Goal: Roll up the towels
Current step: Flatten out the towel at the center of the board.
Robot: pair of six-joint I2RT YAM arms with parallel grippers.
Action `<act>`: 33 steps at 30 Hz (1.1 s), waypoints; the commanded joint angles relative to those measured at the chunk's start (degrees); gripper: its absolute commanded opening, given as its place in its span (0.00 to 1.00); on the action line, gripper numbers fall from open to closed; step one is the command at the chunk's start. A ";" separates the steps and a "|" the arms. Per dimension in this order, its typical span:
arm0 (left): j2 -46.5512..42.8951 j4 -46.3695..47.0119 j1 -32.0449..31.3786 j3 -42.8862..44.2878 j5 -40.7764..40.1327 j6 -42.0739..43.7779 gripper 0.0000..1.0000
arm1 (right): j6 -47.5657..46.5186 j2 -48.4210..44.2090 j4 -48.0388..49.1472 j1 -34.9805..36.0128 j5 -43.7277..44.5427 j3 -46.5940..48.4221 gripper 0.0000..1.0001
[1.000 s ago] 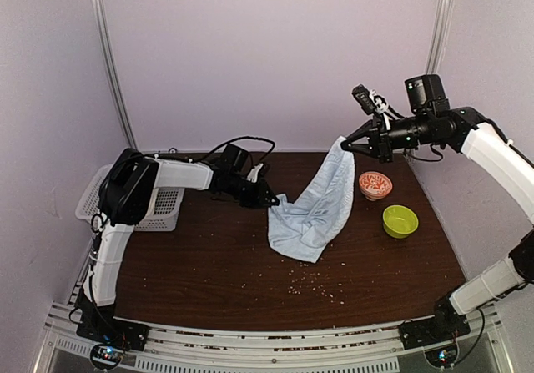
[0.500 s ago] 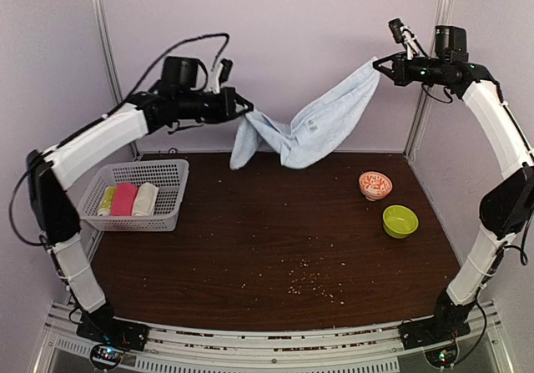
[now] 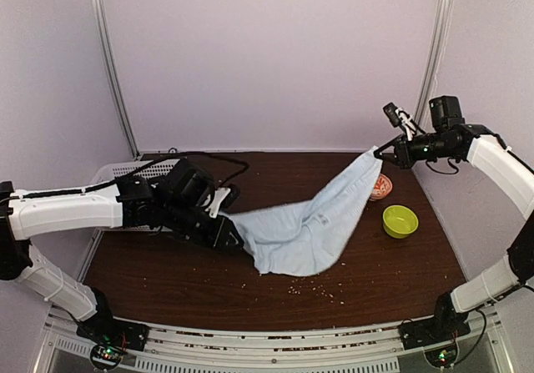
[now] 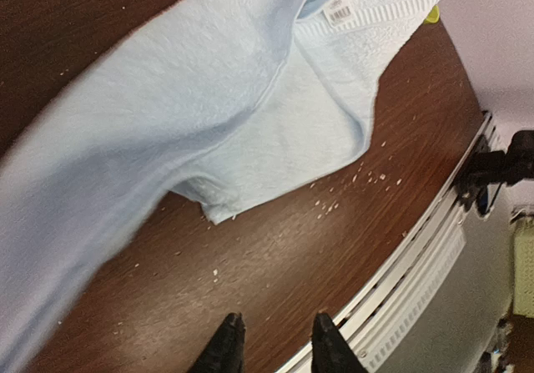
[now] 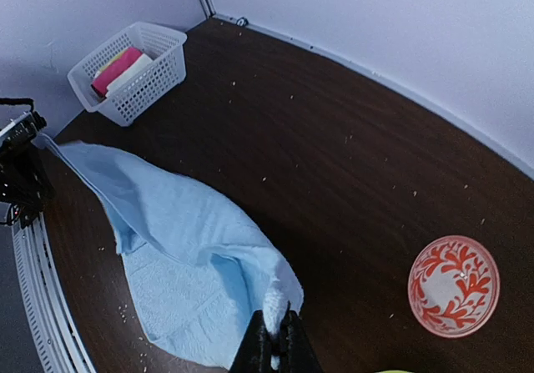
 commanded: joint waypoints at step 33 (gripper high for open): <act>15.59 -15.91 8.06 5.94 -11.36 18.34 0.48 | -0.55 8.10 6.77 0.13 -3.97 -9.25 0.00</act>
